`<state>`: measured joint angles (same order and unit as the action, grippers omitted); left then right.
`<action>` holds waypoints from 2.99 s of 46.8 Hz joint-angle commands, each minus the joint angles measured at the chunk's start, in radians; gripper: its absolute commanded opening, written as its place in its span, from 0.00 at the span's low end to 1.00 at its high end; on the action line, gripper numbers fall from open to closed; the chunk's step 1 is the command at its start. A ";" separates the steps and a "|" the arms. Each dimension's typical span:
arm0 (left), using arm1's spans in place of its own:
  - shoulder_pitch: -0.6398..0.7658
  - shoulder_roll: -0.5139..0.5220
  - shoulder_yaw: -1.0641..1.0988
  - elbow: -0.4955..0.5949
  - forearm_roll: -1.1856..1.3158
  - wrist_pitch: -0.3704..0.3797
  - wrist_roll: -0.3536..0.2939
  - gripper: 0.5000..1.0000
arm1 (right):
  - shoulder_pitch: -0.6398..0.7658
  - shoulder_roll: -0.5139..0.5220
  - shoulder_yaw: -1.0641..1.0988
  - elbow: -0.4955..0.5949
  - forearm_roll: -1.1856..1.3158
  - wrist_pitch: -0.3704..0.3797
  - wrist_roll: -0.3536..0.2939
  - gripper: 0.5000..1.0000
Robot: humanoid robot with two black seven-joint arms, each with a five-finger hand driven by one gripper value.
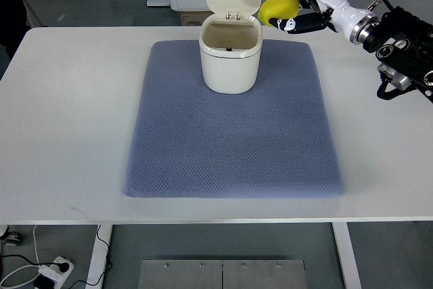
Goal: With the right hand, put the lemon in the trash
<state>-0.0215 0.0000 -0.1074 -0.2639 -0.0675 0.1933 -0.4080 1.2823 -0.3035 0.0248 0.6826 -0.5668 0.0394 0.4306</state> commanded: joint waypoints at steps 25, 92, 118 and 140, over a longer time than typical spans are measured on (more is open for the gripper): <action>0.000 0.000 0.000 0.000 0.000 0.000 0.000 1.00 | 0.020 0.133 -0.029 -0.060 -0.001 0.007 -0.007 0.00; 0.000 0.000 0.000 0.000 0.000 0.000 0.000 1.00 | -0.015 0.101 -0.026 -0.037 0.018 0.019 0.056 0.96; 0.000 0.000 0.000 0.000 0.000 0.000 0.000 1.00 | -0.176 -0.081 0.115 0.077 0.019 0.014 0.077 0.97; 0.000 0.000 0.000 0.000 0.000 0.000 0.000 1.00 | -0.304 -0.080 0.284 0.066 0.173 -0.026 -0.064 1.00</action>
<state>-0.0214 0.0000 -0.1074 -0.2638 -0.0675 0.1933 -0.4080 0.9954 -0.3841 0.2898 0.7509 -0.4006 0.0252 0.3847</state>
